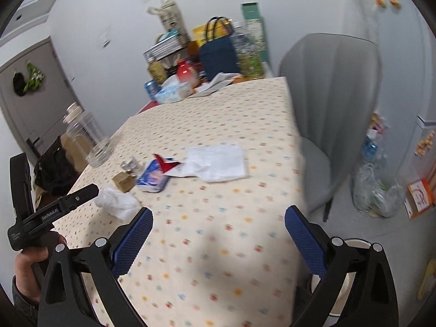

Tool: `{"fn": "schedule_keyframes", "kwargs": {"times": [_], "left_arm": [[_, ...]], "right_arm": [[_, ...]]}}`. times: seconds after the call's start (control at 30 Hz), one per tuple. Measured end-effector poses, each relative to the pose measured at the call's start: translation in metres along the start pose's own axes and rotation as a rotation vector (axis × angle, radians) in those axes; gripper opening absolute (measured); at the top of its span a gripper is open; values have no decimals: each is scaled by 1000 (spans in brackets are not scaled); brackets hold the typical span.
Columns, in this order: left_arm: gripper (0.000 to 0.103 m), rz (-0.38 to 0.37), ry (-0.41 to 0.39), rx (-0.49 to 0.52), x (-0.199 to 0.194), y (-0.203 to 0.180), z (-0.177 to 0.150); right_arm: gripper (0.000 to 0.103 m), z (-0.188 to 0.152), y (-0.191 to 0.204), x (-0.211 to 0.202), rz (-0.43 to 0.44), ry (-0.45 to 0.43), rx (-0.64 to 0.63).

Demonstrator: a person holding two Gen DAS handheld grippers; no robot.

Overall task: Collect trash
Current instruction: 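Move both tools back over the table, then grasp the blue tissue packet with the right gripper while the left gripper grasps a white tissue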

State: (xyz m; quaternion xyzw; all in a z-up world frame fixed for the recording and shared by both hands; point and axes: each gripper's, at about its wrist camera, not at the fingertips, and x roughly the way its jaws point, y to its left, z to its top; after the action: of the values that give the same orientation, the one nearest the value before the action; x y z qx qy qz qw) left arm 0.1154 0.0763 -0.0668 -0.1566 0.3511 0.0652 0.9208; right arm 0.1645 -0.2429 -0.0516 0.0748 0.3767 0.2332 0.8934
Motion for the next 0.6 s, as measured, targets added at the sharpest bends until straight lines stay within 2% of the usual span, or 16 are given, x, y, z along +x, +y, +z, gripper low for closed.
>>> {"fn": "schedule_keyframes", "kwargs": {"times": [0.1,0.27,0.43,0.6], "left_arm": [[97,21,-5,-47,-2,22,-1],[96,36,-19,-145,-4,55,-3],[78,26,-11,-220,3,74,-3],[68,15,9,-292,19,82,-2]], "right_arm": [[94,7,17,13,27,16,-34],[85,22,47,39,69,46,-97],[80,33,65,68,89,83,-115],[72,40,72,98,70,121,-108]]}}
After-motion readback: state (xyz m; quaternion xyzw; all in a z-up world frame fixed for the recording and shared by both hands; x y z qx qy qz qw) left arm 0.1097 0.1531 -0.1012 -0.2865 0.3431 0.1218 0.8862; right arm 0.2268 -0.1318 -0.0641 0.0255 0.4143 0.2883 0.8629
